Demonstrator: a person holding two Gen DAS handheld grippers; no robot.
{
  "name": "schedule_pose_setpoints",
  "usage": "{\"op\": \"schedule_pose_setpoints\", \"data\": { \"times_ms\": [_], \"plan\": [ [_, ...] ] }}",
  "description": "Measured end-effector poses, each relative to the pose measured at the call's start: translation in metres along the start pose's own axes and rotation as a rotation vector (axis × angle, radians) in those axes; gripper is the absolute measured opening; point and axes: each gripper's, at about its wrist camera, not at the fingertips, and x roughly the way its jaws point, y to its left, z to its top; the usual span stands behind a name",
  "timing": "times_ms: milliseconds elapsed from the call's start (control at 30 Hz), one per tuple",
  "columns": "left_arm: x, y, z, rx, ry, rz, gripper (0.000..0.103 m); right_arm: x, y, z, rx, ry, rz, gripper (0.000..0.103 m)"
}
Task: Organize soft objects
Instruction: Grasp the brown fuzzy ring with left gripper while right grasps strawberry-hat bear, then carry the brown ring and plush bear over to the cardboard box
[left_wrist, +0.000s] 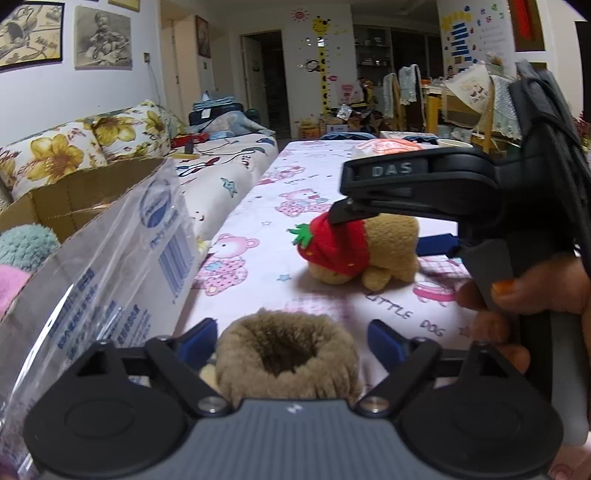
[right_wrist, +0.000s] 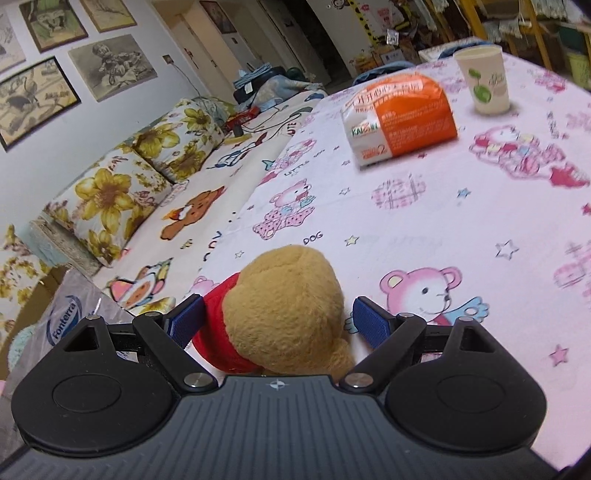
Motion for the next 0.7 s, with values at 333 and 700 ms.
{"op": "schedule_pose_setpoints", "data": {
  "times_ms": [333, 700],
  "plan": [
    [0.000, 0.001, -0.001, 0.003, -0.006, 0.005, 0.045, -0.007, 0.007, -0.004, -0.022, -0.015, 0.039, 0.093],
    [-0.005, 0.012, 0.001, -0.056, -0.008, -0.033, 0.030, -0.019, 0.009, 0.003, -0.061, -0.061, -0.045, 0.088]
  ]
}}
